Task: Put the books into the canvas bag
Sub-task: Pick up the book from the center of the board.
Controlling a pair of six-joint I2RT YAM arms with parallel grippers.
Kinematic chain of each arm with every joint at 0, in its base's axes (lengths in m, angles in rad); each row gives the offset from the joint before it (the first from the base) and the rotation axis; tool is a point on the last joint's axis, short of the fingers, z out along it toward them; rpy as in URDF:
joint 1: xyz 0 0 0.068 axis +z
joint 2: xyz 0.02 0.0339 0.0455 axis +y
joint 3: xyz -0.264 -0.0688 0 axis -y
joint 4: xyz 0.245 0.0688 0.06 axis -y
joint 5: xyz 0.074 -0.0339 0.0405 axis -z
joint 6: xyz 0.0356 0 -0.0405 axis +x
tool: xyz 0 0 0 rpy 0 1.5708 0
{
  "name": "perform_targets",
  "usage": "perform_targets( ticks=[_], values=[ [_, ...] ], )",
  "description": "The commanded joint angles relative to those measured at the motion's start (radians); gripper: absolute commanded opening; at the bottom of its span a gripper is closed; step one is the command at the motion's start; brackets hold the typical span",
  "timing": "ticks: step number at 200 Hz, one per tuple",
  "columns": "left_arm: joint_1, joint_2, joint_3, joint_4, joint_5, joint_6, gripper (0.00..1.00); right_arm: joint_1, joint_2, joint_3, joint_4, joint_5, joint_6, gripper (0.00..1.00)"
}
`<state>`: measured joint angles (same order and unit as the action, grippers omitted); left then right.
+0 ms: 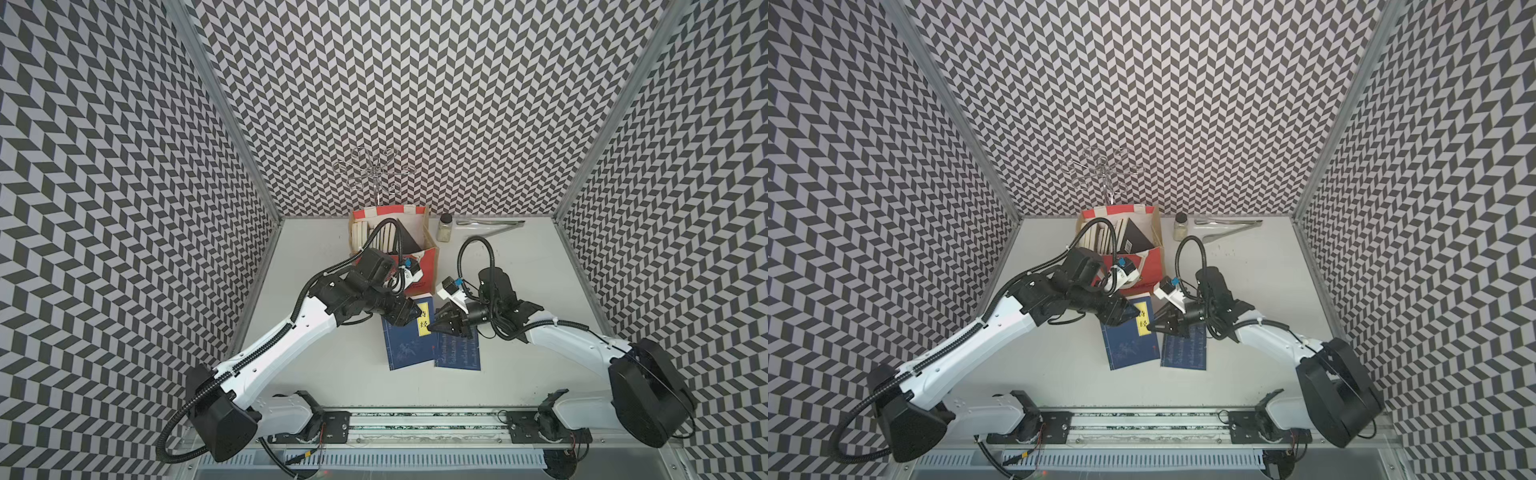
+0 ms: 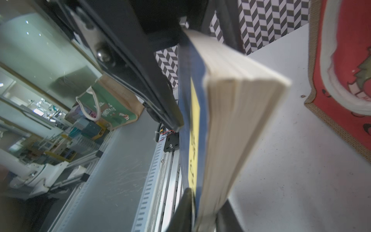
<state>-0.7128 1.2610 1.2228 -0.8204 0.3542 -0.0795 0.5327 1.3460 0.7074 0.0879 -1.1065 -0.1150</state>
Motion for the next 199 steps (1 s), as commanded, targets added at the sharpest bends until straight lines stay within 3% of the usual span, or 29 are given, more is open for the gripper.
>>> perform_targets(
  ticks=[1,26,48,86,140,152,186,199],
  values=[
    [0.009,-0.041,0.026,0.007,-0.014,0.004,0.00,-0.009,-0.036,-0.019,0.101,-0.037,0.023,0.49],
    [0.048,-0.070,0.000,0.068,0.018,-0.027,0.00,-0.009,-0.028,-0.030,0.135,-0.072,0.046,0.71],
    [0.100,-0.107,-0.037,0.150,0.103,-0.071,0.00,-0.002,-0.023,-0.038,0.168,-0.092,0.062,0.79],
    [0.114,-0.138,-0.077,0.226,0.223,-0.094,0.00,0.023,-0.006,-0.042,0.219,-0.053,0.087,0.82],
    [0.115,-0.161,-0.090,0.251,0.263,-0.094,0.00,0.044,0.040,-0.039,0.292,-0.057,0.128,0.82],
    [0.115,-0.164,-0.094,0.262,0.273,-0.098,0.00,0.059,0.048,-0.028,0.284,-0.087,0.115,0.74],
    [0.115,-0.158,-0.095,0.257,0.292,-0.089,0.00,0.094,0.065,0.003,0.248,-0.149,0.073,0.12],
    [0.115,-0.155,-0.092,0.234,0.288,-0.075,0.03,0.094,0.062,0.002,0.244,-0.167,0.064,0.00]
  ],
)
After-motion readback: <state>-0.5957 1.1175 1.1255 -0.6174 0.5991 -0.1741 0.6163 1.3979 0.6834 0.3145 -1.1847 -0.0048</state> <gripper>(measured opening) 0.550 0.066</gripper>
